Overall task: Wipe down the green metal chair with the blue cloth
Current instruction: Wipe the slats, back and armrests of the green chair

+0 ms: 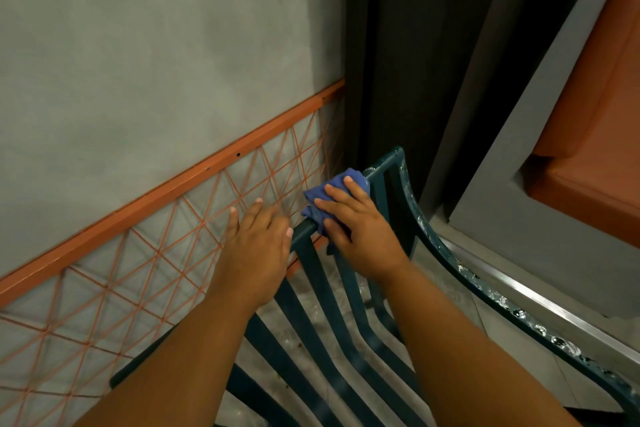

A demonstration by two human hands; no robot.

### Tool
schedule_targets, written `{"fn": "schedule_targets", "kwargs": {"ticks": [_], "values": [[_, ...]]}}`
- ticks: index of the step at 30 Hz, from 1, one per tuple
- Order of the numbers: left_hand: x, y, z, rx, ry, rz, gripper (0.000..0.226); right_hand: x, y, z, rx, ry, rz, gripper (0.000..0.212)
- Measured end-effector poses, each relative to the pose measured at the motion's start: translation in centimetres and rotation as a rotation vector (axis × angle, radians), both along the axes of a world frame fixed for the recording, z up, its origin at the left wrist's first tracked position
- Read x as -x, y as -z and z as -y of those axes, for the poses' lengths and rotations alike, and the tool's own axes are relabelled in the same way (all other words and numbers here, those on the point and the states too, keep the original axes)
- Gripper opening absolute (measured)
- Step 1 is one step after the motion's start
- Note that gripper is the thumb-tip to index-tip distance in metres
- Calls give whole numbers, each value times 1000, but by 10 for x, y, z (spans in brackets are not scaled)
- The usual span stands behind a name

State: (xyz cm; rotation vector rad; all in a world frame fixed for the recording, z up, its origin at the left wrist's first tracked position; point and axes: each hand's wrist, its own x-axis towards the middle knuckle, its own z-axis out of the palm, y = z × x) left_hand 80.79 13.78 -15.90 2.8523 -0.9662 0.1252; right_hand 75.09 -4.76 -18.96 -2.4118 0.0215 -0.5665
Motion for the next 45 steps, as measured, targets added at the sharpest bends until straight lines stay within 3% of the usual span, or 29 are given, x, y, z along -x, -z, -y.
{"fn": "schedule_targets", "kwargs": {"ticks": [7, 13, 20, 26, 32, 37, 45], "values": [[0, -2, -3, 32, 52, 38, 45, -35, -22, 6, 56, 209, -213, 35], [-6, -18, 26, 79, 125, 79, 16, -8, -7, 3, 15, 39, -64, 34], [-19, -4, 39, 179, 132, 156, 29, -36, -8, 16, 54, 264, -90, 32], [-17, -8, 41, 79, 132, 273, 27, -20, 2, 27, 51, 75, 44, 29], [-16, -8, 41, 38, 123, 293, 29, -40, -7, 19, 68, 204, -58, 29], [-16, -8, 40, 33, 124, 315, 28, -16, -1, 28, 28, 29, 36, 27], [-17, -5, 40, 63, 134, 320, 29, -36, -9, 10, 63, 177, -62, 28]]}}
